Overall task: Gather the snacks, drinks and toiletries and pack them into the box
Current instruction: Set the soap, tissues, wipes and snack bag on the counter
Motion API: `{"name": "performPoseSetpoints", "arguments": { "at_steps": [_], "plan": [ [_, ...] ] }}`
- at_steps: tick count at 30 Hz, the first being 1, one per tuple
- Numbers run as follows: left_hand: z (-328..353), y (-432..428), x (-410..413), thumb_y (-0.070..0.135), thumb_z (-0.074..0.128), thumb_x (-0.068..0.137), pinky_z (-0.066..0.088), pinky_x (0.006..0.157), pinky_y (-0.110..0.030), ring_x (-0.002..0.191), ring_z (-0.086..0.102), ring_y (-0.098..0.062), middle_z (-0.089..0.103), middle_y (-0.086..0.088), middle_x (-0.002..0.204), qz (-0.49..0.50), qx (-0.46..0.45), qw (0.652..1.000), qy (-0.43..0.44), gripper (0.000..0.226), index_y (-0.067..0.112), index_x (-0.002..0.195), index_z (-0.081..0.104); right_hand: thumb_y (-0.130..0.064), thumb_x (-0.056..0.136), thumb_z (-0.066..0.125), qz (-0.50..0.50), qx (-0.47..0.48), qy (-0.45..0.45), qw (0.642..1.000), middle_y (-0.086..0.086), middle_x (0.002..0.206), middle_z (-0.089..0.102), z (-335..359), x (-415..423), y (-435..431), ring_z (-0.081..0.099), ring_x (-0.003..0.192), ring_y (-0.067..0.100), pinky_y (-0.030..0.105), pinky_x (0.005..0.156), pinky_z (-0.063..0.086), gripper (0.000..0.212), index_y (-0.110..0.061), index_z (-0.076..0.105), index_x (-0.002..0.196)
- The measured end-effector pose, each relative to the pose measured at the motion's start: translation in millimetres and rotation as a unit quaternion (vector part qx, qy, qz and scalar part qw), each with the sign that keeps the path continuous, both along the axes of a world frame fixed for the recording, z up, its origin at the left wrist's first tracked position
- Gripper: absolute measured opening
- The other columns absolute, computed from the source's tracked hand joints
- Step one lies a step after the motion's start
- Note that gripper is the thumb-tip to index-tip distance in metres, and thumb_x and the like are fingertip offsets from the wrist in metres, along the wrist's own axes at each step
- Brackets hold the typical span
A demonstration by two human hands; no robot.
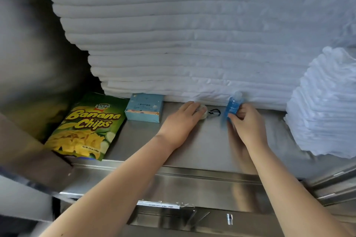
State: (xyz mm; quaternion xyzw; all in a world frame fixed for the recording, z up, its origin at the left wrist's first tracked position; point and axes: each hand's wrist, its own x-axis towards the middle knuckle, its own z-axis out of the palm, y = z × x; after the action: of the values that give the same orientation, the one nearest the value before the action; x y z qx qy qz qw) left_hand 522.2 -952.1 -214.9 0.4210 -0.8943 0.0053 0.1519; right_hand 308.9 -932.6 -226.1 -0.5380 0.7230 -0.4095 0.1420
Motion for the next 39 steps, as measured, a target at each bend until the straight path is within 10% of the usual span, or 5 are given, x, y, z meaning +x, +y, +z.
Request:
{"name": "performPoseSetpoints", "arguments": {
  "at_steps": [9,15,39],
  "plan": [
    [12,2,36,-0.007,0.071,0.068,0.048,0.089,-0.045,0.104,0.061,-0.035,0.064,-0.019,0.112,0.04,-0.096,0.995,-0.002,0.047,0.003,0.113,0.064,-0.02,0.081,0.071,0.071,0.02,0.023,0.997,-0.006,0.087,0.068,7,39,-13,0.056,0.074,0.006,0.016,0.056,0.034,0.014,-0.016,0.063,0.091],
    [6,-8,49,0.007,0.04,0.096,0.005,0.113,-0.027,0.138,0.026,-0.023,0.031,-0.005,0.149,0.071,-0.052,0.996,-0.029,0.051,0.017,0.144,0.03,-0.023,0.081,0.071,0.079,0.029,0.05,0.995,-0.005,0.091,0.068,9,58,-23,0.06,0.081,0.012,0.012,0.053,0.029,0.017,-0.019,0.06,0.093],
    [12,-2,47,-0.001,0.07,0.075,0.047,0.089,-0.041,0.113,0.056,-0.033,0.059,-0.015,0.124,0.072,-0.06,0.996,-0.003,0.048,0.007,0.121,0.06,-0.022,0.079,0.071,0.089,0.036,0.057,0.994,-0.004,0.09,0.069,13,63,-22,0.063,0.084,0.014,0.027,0.067,0.044,0.019,-0.016,0.064,0.096]
  ]
}}
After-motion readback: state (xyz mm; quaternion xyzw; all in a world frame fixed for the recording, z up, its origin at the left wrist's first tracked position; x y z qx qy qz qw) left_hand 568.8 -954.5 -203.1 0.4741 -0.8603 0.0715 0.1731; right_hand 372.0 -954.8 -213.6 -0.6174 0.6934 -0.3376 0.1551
